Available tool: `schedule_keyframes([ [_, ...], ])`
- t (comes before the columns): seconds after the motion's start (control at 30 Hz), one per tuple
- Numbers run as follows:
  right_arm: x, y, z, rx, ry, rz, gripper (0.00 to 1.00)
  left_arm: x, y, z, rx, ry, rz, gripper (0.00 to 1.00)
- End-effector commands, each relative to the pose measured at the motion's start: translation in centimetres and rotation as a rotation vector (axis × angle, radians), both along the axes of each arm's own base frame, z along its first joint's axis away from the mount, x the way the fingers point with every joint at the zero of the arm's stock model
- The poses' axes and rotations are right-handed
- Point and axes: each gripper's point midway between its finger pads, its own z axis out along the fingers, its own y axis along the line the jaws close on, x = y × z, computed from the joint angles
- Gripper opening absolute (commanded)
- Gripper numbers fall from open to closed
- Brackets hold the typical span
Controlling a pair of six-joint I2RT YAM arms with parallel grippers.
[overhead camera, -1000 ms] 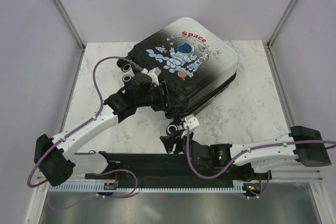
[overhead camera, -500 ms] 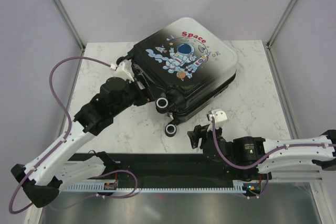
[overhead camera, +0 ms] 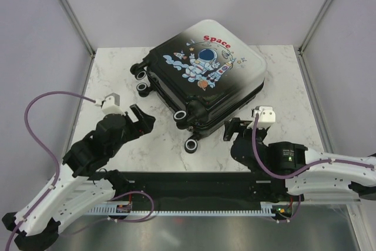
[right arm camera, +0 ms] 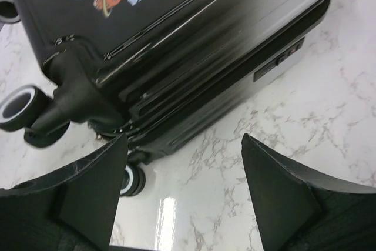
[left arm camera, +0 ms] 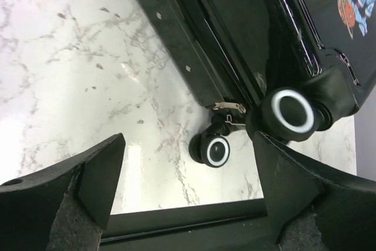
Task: Pack the luggage
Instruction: Reset both arms
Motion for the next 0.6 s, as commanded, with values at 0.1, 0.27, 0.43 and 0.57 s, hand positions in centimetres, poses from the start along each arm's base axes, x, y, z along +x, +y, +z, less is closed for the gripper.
schedule_keyframes([
  [0.1,2.1,-2.8,2.7,-0.039,-0.068,-0.142,0.86,-0.3,4.0,-0.4,0.046,-0.038,0.157,1.0],
  [0.27,2.2,-4.7,2.6,0.022,-0.082,-0.188,0.88,-0.4,4.3,-0.4,0.075,-0.022,0.165,1.0],
  [0.43,2.2,-6.0,3.0,0.03,-0.107,-0.215,0.88,0.0,4.5,0.0,0.095,-0.012,0.189,1.0],
  [0.57,2.4,-6.1,3.2,-0.011,-0.116,-0.223,0.91,0.4,4.6,0.6,0.109,-0.02,0.206,1.0],
])
